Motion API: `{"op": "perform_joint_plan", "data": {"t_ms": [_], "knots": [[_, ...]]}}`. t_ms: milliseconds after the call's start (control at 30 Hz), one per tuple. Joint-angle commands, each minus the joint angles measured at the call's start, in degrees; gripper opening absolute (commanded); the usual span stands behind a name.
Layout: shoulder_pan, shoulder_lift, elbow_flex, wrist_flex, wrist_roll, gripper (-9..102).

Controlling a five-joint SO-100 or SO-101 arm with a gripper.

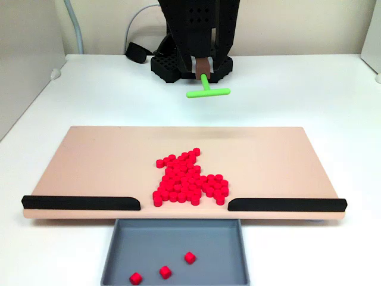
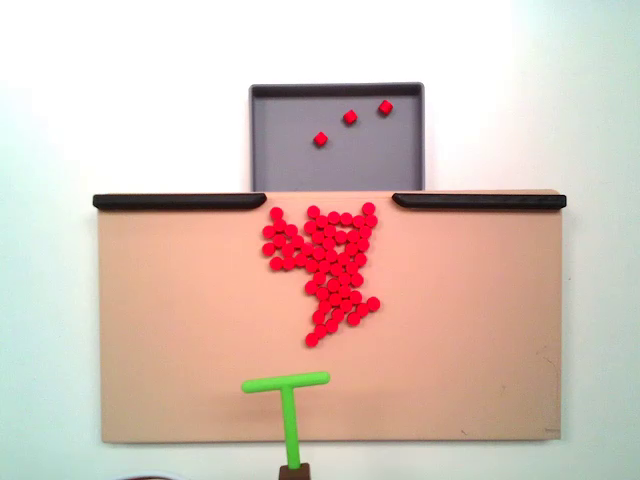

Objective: Gather the right side granules

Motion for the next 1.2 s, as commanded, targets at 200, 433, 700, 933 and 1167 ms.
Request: {"op": "perform_joint_plan", "data": {"t_ms": [200,433,700,933,1167], "knots": [[0.18,-0.09,-1.49,-0.26,-1.05,0],[1.67,-0.18,-1.49,-0.26,-5.10,0],[7.82,-0.09,-1.49,-0.26,-22.50,0],[12.39,0.18,-1.49,-0.26,-38.06,0],[19.78,0.09,-1.49,-0.35,-58.80,0]]}}
